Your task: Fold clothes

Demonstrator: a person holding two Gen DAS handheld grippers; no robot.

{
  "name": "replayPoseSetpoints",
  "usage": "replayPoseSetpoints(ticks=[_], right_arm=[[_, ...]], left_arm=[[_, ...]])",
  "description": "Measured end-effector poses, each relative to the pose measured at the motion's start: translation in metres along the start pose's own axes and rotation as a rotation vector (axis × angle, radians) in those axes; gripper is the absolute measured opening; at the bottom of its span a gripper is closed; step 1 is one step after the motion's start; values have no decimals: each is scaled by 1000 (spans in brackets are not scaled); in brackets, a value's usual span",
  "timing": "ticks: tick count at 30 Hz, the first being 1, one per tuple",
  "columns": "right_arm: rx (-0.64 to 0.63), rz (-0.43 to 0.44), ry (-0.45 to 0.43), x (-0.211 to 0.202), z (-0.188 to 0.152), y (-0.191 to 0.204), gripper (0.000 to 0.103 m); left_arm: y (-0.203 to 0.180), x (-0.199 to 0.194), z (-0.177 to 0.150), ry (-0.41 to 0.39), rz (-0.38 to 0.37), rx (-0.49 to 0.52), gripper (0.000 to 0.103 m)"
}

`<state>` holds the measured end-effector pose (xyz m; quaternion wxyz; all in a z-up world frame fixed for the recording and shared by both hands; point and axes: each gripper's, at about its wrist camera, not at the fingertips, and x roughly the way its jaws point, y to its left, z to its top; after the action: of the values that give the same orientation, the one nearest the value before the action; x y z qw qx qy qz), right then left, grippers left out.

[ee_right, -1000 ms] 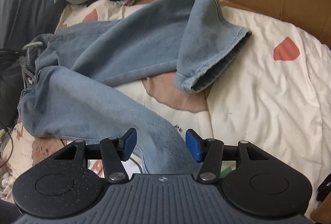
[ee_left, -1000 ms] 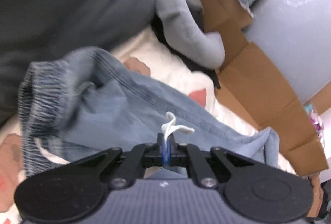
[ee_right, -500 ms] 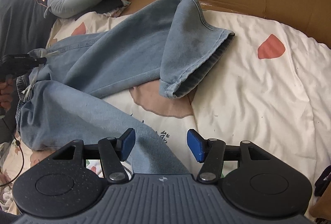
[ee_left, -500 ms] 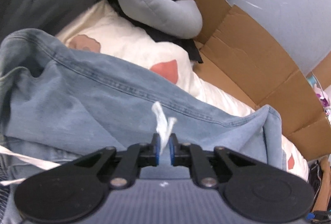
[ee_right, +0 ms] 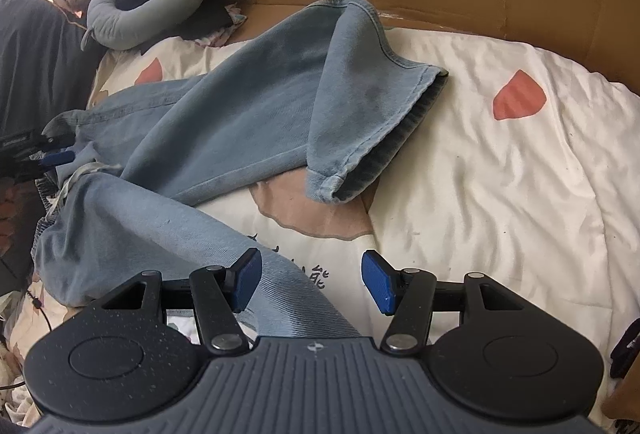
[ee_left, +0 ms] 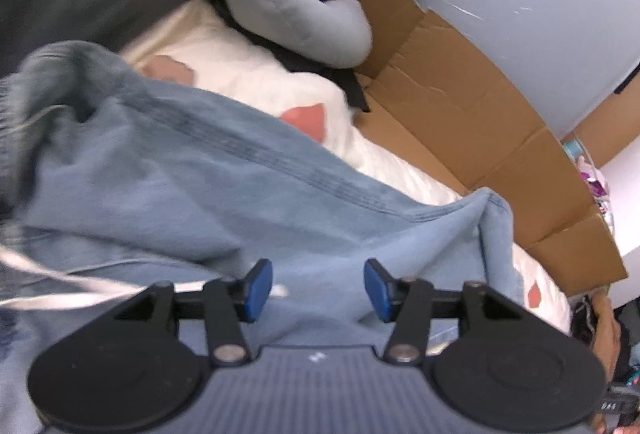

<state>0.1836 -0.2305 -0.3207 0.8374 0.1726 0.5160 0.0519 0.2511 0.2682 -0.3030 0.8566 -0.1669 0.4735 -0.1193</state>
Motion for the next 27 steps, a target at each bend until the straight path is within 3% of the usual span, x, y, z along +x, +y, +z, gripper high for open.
replayPoseSetpoints(ticks=[5, 14, 27], right_arm=[[-21, 7, 16, 2, -3, 3, 62], [-21, 17, 32, 7, -8, 1, 62], [-33, -7, 80, 14, -18, 0, 62]], left_arm=[[31, -32, -20, -33, 86, -23, 54], [93, -94, -56, -169, 265, -177, 51], [161, -124, -125, -206, 448, -424, 45]])
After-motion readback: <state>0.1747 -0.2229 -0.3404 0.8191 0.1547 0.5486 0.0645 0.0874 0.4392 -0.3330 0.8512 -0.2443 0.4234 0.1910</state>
